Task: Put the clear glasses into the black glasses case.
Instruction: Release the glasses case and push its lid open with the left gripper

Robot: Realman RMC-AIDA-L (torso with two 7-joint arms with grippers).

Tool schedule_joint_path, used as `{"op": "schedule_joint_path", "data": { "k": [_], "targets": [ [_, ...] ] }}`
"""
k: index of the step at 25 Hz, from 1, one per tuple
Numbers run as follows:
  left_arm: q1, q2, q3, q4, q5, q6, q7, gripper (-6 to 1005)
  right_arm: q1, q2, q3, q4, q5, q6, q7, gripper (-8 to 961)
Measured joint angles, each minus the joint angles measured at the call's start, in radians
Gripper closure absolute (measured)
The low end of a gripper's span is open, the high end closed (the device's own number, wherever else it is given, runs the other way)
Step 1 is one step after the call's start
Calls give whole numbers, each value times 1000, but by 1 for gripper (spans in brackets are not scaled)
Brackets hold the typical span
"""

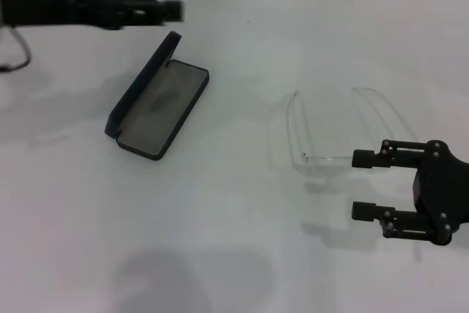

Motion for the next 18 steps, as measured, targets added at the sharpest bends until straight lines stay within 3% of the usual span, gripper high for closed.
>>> {"op": "schedule_joint_path", "data": {
  "k": [4,7,15,18],
  "targets": [
    [-129,0,108,46,309,-45,-212,294,4,2,1,17,16,4,-4,327],
    [-178,-6,174,56,466,-88,-313,296,12,2,3,35,24,4,-6,327],
    [-210,-27,347,56,736,-166,-458,300,6,2,6,48,61,2,-6,328],
    [-212,-28,402,57,782,-203,-506,301,6,0,5,59,76,-1,-7,328]
  ]
}}
